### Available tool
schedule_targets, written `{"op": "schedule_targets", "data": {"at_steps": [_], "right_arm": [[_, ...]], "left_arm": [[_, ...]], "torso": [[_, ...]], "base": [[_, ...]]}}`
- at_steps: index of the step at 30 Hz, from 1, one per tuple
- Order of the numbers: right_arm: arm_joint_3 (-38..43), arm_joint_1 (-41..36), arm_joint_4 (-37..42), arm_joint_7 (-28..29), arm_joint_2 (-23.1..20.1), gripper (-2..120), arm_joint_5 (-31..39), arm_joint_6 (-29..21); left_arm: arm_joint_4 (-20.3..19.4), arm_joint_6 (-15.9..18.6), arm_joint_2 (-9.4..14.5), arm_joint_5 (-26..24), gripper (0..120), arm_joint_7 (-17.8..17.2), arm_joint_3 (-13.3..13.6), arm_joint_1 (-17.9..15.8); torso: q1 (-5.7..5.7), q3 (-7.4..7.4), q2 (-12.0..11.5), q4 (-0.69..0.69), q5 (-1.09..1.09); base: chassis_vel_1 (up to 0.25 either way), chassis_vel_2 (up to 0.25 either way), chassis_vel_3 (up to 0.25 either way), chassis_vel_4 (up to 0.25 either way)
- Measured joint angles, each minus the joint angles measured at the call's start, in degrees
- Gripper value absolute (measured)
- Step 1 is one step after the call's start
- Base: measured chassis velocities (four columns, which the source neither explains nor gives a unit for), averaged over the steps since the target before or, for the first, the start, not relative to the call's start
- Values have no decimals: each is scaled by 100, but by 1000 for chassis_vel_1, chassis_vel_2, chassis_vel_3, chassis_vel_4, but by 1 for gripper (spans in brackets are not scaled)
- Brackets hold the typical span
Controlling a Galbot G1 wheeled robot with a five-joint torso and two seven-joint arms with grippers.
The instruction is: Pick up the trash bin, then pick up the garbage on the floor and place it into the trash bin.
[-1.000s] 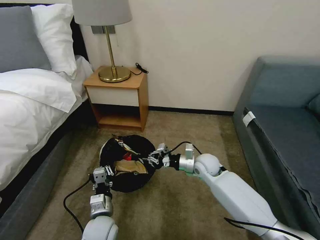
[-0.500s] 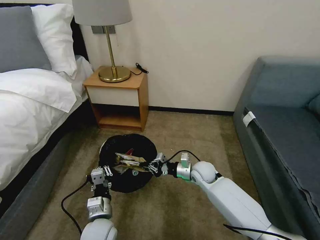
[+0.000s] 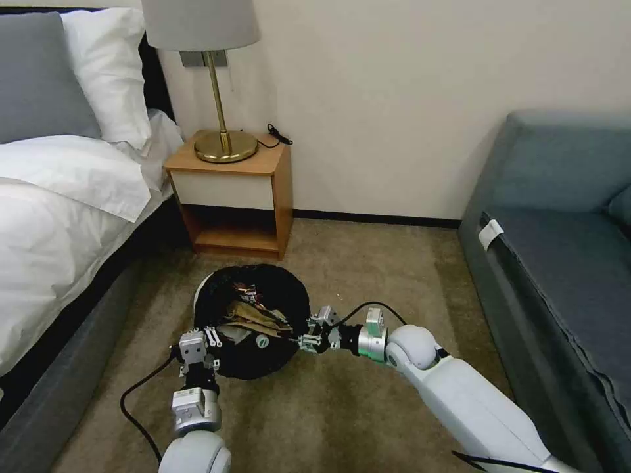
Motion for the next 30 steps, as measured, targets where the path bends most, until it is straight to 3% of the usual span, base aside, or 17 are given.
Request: {"op": "schedule_targets", "data": {"at_steps": [5,6,9,16,30], "right_arm": [[109,-87,274,81,-14,83,65,-51],[109,-87,274,81,-14,83,65,-51],[282,-118,557,118,-64,97,177,-137],[718,-188,855,123,-247,100,332,-186],[1698,-534,1146,100,-488,100,641,-216]], "left_arm": [[71,-7,4,-170,2,-58,-26,11],[71,-7,4,-170,2,-58,-26,11],[119,79,-8,-527,2,-176,-55,-17],[71,329,-25,-1112,2,-462,-78,-108],[-75,872,-204,-1829,2,-1148,-14,-452]], "torso": [[0,0,0,0,0],[0,0,0,0,0],[0,0,0,1,0],[0,0,0,1,1],[0,0,0,0,1]], "base": [[0,0,0,0],[0,0,0,0],[0,0,0,0],[0,0,0,0],[0,0,0,0]]}}
